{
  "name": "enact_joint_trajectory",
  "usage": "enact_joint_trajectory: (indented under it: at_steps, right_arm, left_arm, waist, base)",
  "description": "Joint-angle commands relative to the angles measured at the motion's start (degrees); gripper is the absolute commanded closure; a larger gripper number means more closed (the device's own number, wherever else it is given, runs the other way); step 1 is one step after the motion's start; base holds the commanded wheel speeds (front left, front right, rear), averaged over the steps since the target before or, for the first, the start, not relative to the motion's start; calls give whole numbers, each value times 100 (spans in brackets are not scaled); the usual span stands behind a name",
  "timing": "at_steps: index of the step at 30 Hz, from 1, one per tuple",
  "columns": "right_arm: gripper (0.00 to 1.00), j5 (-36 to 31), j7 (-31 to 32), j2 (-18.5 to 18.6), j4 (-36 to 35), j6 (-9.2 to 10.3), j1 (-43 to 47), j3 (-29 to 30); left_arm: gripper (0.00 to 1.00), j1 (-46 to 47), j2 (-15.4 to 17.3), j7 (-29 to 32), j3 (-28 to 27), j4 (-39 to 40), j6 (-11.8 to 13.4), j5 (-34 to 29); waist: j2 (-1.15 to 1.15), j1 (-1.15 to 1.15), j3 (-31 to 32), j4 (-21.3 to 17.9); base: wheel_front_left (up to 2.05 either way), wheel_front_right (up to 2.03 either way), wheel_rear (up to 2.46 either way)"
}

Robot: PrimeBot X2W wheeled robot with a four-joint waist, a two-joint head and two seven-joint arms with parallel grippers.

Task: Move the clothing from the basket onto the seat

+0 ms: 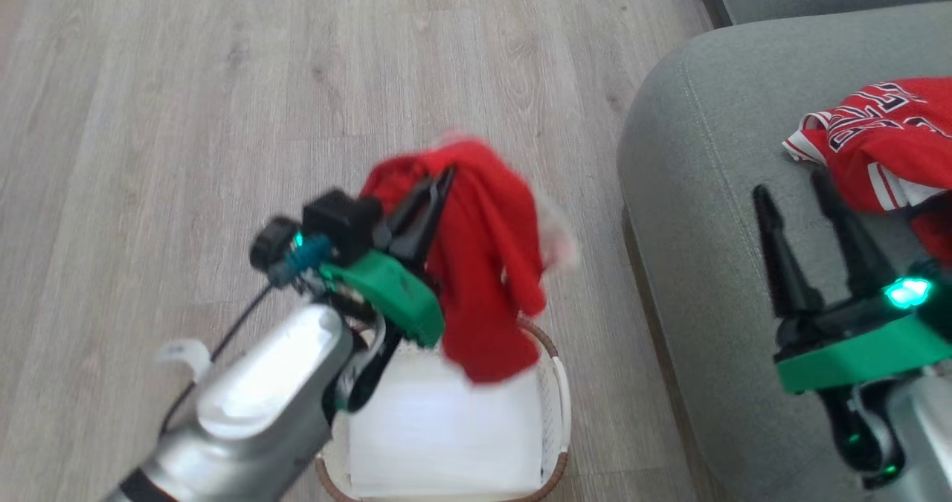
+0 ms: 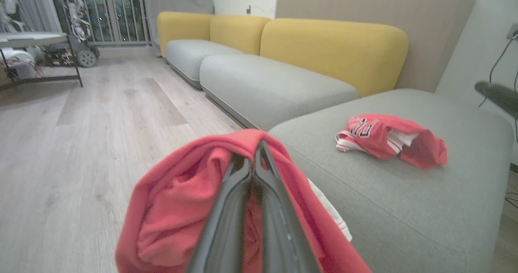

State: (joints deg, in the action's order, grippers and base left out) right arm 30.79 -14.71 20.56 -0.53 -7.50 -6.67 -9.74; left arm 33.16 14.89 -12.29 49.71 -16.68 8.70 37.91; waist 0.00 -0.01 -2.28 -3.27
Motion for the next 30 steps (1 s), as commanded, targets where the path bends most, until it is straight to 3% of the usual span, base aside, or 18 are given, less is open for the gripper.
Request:
enact_joint_trajectory:
  at_steps: [1, 7, 17, 24, 30]
  right_arm:
    - [0, -36, -29, 62, -150, 1, -40, -81]
    - [0, -49, -29, -13, -132, 1, -3, -340]
    - [0, -41, -29, -35, -209, 1, -156, -751]
    - [0, -8, -29, -31, -332, 1, -474, -1665]
    - [0, -35, -29, -220, 10, 1, -1006, -2485]
  left_arm:
    - [100, 442, 154, -5, -274, 238, 35, -50]
    - [100, 640, 369, 260, -422, 900, 227, -64]
    - [100, 628, 430, 372, -407, 1143, 317, -44]
    - [100, 634, 361, 418, -299, 1091, 268, -23]
    - [100, 677, 231, 428, -159, 949, 144, 5]
  waist:
    - [0, 1, 3, 1]
    - [0, 1, 27, -5]
    - [0, 1, -2, -41]
    - [0, 1, 56, 11]
    - [0, 1, 124, 88]
  base:
    - [0, 0, 0]
    - [0, 0, 0]
    - [0, 0, 0]
    - [0, 0, 0]
    - [0, 0, 0]
